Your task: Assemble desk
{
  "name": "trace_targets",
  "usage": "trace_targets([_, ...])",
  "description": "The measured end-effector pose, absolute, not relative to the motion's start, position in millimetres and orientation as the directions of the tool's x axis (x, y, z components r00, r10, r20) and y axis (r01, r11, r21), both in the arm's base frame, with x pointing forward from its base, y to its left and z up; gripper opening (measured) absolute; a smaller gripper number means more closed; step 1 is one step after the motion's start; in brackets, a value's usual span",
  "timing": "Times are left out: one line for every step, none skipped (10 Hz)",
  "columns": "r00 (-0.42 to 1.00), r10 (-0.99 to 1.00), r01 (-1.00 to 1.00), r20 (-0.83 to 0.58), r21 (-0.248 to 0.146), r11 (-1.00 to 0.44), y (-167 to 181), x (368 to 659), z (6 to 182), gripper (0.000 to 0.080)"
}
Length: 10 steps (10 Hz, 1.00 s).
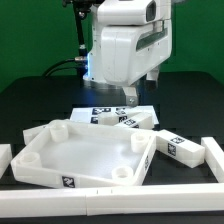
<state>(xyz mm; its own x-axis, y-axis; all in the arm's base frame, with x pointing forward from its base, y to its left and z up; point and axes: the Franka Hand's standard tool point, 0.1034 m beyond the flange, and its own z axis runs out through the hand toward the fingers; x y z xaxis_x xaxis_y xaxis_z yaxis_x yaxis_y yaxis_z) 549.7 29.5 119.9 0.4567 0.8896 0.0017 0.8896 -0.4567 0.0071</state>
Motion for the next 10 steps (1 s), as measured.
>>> trace_targets([0.457, 0.89, 0.89, 0.002, 0.007, -0.457, 30, 550, 119.8, 0.065])
trace_targets([0.457, 0.89, 0.89, 0.002, 0.007, -0.457, 30, 550, 119.9, 0.065])
trace_targets([0.457, 0.89, 0.89, 0.002, 0.007, -0.457, 29, 550, 119.8, 0.065])
trace_targets([0.457, 0.89, 0.89, 0.001, 0.007, -0.457, 29, 550, 119.4, 0.065])
trace_targets([0.463, 0.886, 0.886, 0.0, 0.006, -0.463, 30, 549, 119.0, 0.065])
trace_targets([0.476, 0.879, 0.879, -0.001, 0.006, -0.476, 33, 549, 118.7, 0.065])
trace_targets([0.512, 0.859, 0.859, 0.004, 0.008, -0.512, 41, 545, 115.5, 0.065])
trace_targets([0.565, 0.825, 0.825, 0.014, 0.013, -0.565, 53, 541, 109.7, 0.065])
trace_targets([0.611, 0.791, 0.791, 0.027, 0.019, -0.612, 68, 539, 102.9, 0.065])
trace_targets([0.624, 0.78, 0.78, 0.044, 0.037, -0.625, 81, 542, 100.1, 0.065])
